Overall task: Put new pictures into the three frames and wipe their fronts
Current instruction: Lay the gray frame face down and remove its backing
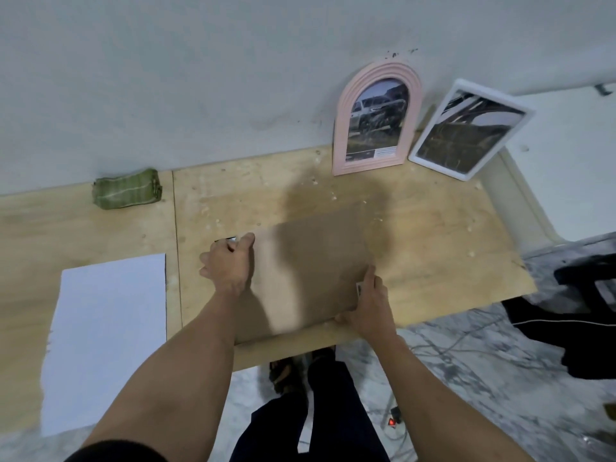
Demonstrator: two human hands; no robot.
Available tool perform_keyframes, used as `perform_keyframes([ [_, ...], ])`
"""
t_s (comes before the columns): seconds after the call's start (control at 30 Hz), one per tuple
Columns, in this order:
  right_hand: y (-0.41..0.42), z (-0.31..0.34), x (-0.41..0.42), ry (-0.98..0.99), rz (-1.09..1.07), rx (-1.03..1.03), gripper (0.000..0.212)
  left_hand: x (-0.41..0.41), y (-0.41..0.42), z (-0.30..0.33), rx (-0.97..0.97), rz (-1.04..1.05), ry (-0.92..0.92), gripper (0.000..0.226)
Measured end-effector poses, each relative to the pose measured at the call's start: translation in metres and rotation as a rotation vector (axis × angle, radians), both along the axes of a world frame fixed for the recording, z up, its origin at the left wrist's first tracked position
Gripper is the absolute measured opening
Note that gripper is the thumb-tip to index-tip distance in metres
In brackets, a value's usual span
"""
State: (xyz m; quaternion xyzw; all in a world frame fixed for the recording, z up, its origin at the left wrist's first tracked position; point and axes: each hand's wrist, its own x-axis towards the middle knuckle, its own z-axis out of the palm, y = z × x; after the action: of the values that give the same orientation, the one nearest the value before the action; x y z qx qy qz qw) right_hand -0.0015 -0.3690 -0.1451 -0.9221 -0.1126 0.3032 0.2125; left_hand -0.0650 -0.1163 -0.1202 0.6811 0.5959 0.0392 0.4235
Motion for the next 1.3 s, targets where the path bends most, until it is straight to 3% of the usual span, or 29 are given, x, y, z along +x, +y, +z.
perform_keyframes([
  [0.13, 0.001, -0.001, -0.002, -0.016, -0.064, 0.024, 0.126, -0.002, 0.004, 0.009, -0.131, 0.084, -0.065, 0.031],
  [0.27, 0.004, 0.005, -0.005, -0.234, -0.037, -0.175, 0.111, -0.007, 0.008, 0.011, -0.131, 0.084, -0.093, 0.046],
  [0.37, 0.002, 0.01, -0.002, -0.151, -0.046, -0.131, 0.106, -0.007, 0.007, 0.017, -0.108, 0.07, -0.082, 0.043],
  [0.43, -0.005, 0.015, 0.005, -0.041, -0.107, -0.012, 0.084, -0.007, 0.007, 0.02, -0.1, 0.06, -0.074, 0.042],
  [0.53, -0.018, 0.027, 0.021, 0.068, -0.312, 0.243, 0.032, -0.01, 0.008, 0.023, -0.102, 0.047, -0.091, 0.045],
  [0.6, -0.026, 0.039, 0.034, 0.114, -0.435, 0.384, 0.02, -0.01, 0.007, 0.029, -0.112, 0.026, -0.127, 0.048],
  [0.77, -0.044, 0.071, 0.077, 0.173, -0.543, 0.5, 0.011, 0.009, -0.004, 0.054, -0.202, 0.089, -0.353, 0.039],
  [0.87, -0.075, 0.076, 0.113, 0.167, -0.607, 0.507, 0.018, 0.025, -0.021, 0.066, -0.276, 0.052, -0.452, 0.006],
  [1.07, -0.158, 0.077, 0.186, 0.157, -0.681, 0.476, 0.024, 0.068, -0.099, 0.054, -0.353, -0.06, -0.362, 0.014],
  [1.2, -0.203, 0.069, 0.217, 0.085, -0.588, 0.345, 0.014, 0.096, -0.16, 0.037, -0.378, -0.093, -0.33, 0.032],
  [1.3, -0.227, 0.062, 0.234, 0.044, -0.531, 0.245, 0.015, 0.112, -0.19, 0.025, -0.384, -0.101, -0.264, 0.028],
])
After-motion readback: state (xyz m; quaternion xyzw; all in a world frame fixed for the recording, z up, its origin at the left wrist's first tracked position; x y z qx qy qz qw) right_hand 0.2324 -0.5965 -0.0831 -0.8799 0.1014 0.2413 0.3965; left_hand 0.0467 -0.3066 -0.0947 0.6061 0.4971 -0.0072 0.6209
